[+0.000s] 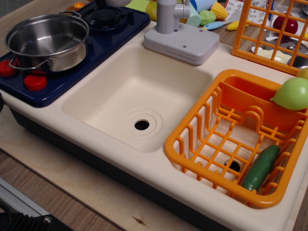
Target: Put spoon into pan
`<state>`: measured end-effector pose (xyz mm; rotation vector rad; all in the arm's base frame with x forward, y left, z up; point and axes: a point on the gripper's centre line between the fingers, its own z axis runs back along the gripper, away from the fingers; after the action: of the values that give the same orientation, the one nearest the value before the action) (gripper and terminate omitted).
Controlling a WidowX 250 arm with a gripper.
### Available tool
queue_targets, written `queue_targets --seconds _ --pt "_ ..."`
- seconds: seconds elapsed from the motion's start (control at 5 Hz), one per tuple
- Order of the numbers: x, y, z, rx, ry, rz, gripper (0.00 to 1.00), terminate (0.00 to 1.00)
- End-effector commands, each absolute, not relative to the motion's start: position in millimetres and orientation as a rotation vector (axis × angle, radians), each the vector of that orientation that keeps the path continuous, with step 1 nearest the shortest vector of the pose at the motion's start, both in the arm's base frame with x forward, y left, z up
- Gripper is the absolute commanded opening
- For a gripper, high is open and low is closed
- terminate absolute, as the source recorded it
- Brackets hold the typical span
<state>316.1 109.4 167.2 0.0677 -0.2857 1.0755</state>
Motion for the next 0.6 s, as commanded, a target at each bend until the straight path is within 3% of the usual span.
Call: queue_targets --seconds 0.0,0.4 --pt "305.2 110.2 197.6 0.117 -0.377 1.103 0.0 0.0" --pt "264.3 109.8 200.7 0.183 -0.446 1.145 0.0 0.0"
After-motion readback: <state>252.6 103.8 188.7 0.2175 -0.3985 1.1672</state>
